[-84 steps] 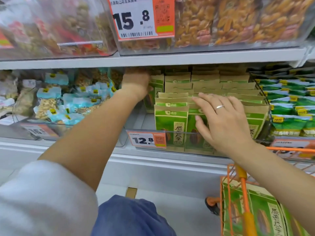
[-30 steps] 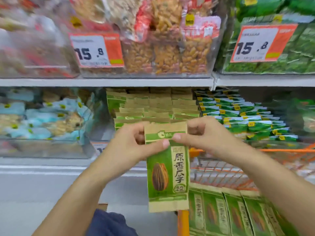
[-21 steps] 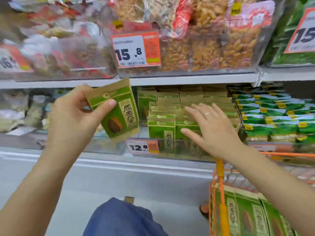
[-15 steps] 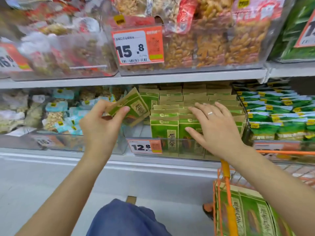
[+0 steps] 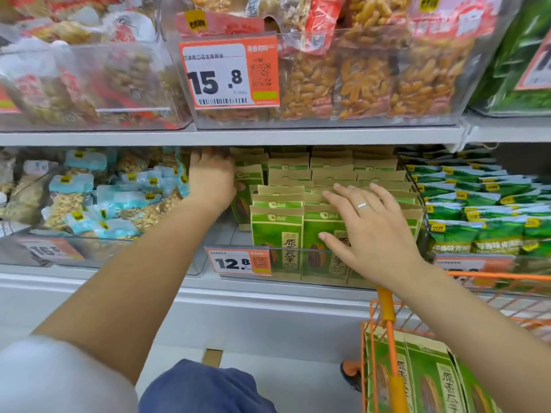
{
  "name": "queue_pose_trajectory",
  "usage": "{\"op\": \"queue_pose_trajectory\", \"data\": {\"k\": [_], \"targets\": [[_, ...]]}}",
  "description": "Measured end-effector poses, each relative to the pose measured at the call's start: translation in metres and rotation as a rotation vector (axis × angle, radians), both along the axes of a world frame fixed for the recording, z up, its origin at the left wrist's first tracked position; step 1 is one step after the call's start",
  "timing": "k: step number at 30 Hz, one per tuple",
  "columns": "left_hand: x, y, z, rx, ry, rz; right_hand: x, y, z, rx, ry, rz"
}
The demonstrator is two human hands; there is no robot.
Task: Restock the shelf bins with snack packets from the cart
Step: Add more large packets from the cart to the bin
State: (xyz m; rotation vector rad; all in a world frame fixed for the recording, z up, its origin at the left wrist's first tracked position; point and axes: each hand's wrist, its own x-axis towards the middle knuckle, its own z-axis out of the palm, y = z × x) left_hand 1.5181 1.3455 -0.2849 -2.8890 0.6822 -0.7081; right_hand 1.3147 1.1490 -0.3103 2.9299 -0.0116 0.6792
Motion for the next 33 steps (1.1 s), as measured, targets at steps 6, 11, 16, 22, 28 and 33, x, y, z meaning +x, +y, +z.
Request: {"op": "queue_pose_trajectory", "data": {"k": [6, 11, 16, 22, 28, 33], "targets": [[-0.026, 0.006, 0.008, -0.191, 0.046, 0.016, -0.013, -0.011, 0.015, 0.155, -0.05, 0.173], [-0.131, 0.021, 0.011, -0.75, -0.114, -0.483, -0.088, -0.05, 0.02, 0.172, -0.191, 0.412], [-0.223, -0.036, -0.038, -0.459, 0.244, -0.982, -0.162, -0.109, -0.032, -0.093, 0.333, 0.277], [-0.264, -0.107, -0.074, -0.349, 0.595, -1.012, -0.209, -0.162, -0.065, -0.285, 0.932, -0.451], [-0.261, -0.11, -0.078, -0.367, 0.707, -0.968, -0.22, -0.18, -0.063, -0.411, 0.72, -0.697], [-0.263, -0.113, -0.076, -0.385, 0.71, -0.962, -0.221, -0.183, -0.063, -0.286, 0.712, -0.855]]}}
